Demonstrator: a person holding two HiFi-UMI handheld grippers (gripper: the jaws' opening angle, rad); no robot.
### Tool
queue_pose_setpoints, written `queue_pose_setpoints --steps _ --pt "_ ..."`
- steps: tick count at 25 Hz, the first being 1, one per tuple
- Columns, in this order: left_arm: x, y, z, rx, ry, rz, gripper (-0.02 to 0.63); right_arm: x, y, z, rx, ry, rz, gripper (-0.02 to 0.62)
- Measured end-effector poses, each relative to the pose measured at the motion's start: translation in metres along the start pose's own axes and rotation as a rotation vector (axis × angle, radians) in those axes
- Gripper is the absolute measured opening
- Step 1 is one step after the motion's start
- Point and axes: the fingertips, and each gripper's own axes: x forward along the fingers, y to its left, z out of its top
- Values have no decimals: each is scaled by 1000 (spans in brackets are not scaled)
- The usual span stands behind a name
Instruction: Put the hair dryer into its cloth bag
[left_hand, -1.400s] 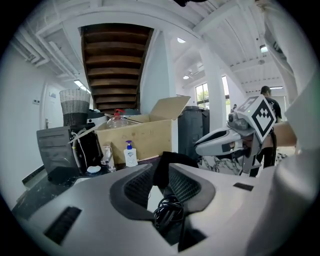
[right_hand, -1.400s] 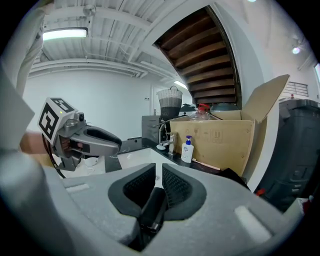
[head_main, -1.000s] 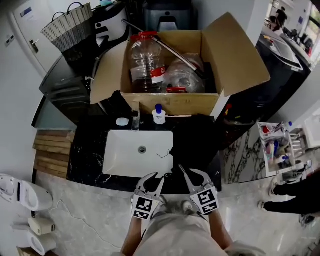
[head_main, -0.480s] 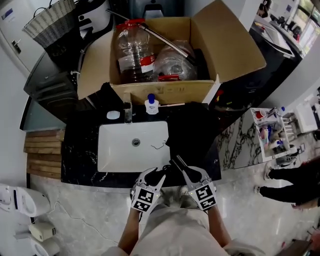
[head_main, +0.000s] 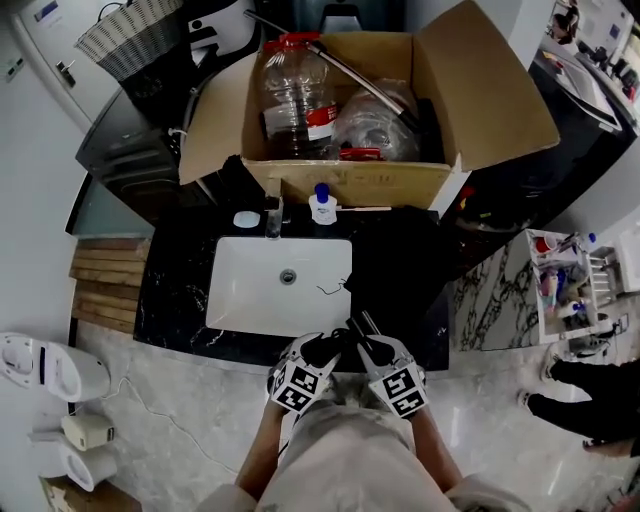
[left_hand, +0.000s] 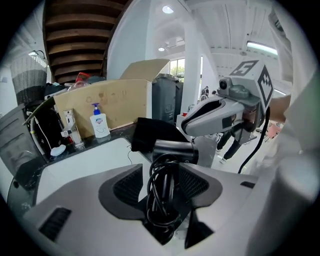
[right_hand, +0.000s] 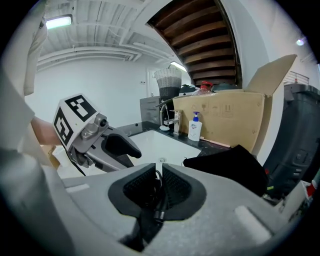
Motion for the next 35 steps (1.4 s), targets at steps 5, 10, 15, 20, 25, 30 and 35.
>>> queue_pose_setpoints --steps 5,10,15,20,25,30,35 --pt "14 -3 -19 67 102 11 247 5 4 -9 -19 27 57 28" --pt "24 -2 -27 70 140 -6 254 6 2 -19 -15 57 65 28" --pt "35 -2 -38 74 196 -47 268 4 -1 -24 -4 63 55 28" --pt "43 0 -47 99 242 -53 273 2 -4 -26 8 66 42 28" --pt "48 1 -50 118 271 -62 277 1 -8 -29 23 71 28 28" --pt "57 -1 -62 205 362 -78 279 0 -9 -30 27 72 19 28" --pt "59 -6 -62 239 364 -130 211 -2 -14 -31 35 72 3 28"
